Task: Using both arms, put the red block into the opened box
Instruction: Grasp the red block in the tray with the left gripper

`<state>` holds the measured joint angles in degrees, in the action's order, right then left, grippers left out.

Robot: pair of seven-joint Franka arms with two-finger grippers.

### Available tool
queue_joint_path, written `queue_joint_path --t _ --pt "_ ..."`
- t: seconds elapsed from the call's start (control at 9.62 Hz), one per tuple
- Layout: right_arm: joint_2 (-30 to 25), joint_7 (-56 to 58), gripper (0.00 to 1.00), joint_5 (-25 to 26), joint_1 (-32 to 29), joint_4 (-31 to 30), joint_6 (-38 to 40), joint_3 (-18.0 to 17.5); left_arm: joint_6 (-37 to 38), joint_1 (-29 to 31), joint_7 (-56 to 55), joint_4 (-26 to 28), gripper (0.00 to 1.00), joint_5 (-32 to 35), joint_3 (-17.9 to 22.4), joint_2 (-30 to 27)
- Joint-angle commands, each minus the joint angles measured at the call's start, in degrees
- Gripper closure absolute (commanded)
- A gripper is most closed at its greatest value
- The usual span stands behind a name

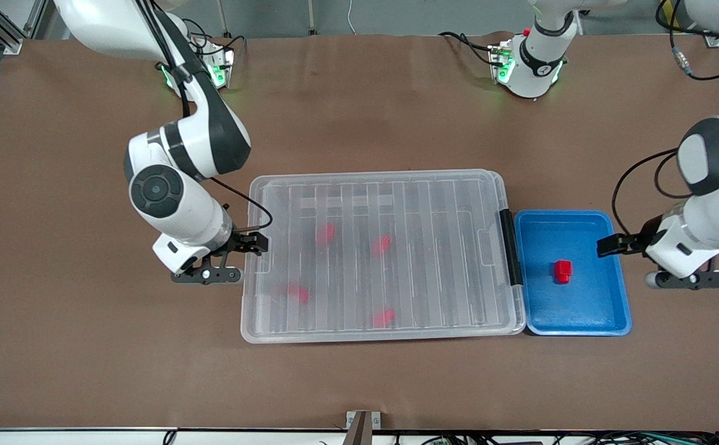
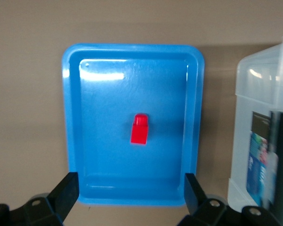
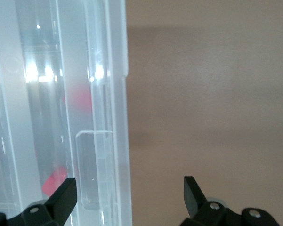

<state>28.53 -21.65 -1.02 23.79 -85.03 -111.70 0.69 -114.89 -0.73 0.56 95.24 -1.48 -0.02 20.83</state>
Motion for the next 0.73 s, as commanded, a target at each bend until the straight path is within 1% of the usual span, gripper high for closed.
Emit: queue_joint_path --t 0.0,0.21,0.31,0.52,0.62 --pt "0.7 0.3 0.00 1.4 1.0 0.5 -0.7 0.2 -9.2 1.1 2.8 7.4 0.02 -3.1 -0.2 2.9" --pt "1.7 0.6 0.00 3.1 0.2 0.3 -0.6 0.3 -12.3 2.0 4.5 10.0 0.02 -3.2 -0.2 6.8" --pt "2.1 1.2 0.00 3.9 -0.2 0.3 -0.8 0.3 -15.6 2.0 4.5 12.5 0.02 -3.2 -0.2 7.2" --pt "3.0 1.2 0.00 4.1 -0.2 0.2 -1.6 0.3 -25.4 0.9 4.0 17.2 0.02 -2.7 -0.2 8.5" --pt "3.0 1.5 0.00 4.1 -0.5 0.2 -1.6 0.4 -28.0 0.6 3.8 18.0 0.02 -2.6 -0.2 9.9"
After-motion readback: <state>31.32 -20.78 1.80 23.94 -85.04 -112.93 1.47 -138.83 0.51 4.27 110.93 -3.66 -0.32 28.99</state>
